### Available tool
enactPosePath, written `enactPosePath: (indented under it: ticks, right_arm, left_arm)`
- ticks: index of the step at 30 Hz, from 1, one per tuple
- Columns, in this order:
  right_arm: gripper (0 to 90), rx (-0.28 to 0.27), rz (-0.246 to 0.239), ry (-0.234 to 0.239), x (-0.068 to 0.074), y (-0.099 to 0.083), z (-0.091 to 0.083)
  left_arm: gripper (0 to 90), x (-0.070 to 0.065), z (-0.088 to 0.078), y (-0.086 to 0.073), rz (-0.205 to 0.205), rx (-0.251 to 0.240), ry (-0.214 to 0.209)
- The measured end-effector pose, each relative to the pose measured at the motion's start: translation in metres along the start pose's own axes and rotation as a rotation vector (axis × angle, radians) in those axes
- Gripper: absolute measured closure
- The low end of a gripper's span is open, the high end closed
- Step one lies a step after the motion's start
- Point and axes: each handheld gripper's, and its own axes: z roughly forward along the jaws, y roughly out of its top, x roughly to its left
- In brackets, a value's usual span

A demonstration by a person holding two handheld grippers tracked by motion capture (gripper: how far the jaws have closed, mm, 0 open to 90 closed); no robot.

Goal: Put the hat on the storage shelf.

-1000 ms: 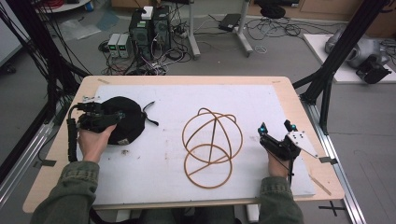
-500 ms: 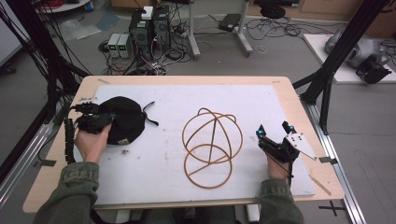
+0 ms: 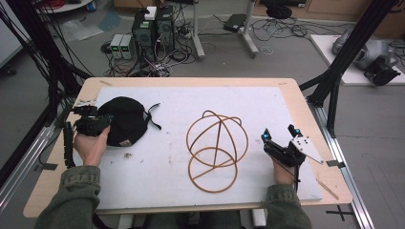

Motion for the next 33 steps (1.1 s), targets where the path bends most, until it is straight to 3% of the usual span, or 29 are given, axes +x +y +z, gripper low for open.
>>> enactPosePath:
  ticks: [8, 17, 26, 29, 33]
  right_arm:
    - [8.8, -0.005, 0.002, -0.004, -0.001, 0.0, 0.001]
    - [8.8, 0.0, 0.01, -0.006, 0.0, 0.0, 0.002]
    - [8.8, -0.002, 0.007, -0.011, -0.001, 0.0, 0.002]
    - [8.8, -0.004, 0.01, -0.011, 0.0, 0.0, 0.003]
    - [8.8, -0.003, 0.007, -0.013, -0.001, 0.0, 0.002]
  left_arm:
    - [87.4, -0.004, -0.016, 0.004, 0.008, -0.093, -0.04]
    - [87.4, -0.009, -0.042, 0.009, -0.001, -0.214, -0.119]
    - [87.4, -0.018, -0.063, 0.02, 0.041, -0.285, -0.195]
    - [87.4, -0.031, -0.076, 0.032, 0.085, -0.33, -0.243]
    - [87.4, -0.042, -0.087, 0.04, 0.103, -0.37, -0.293]
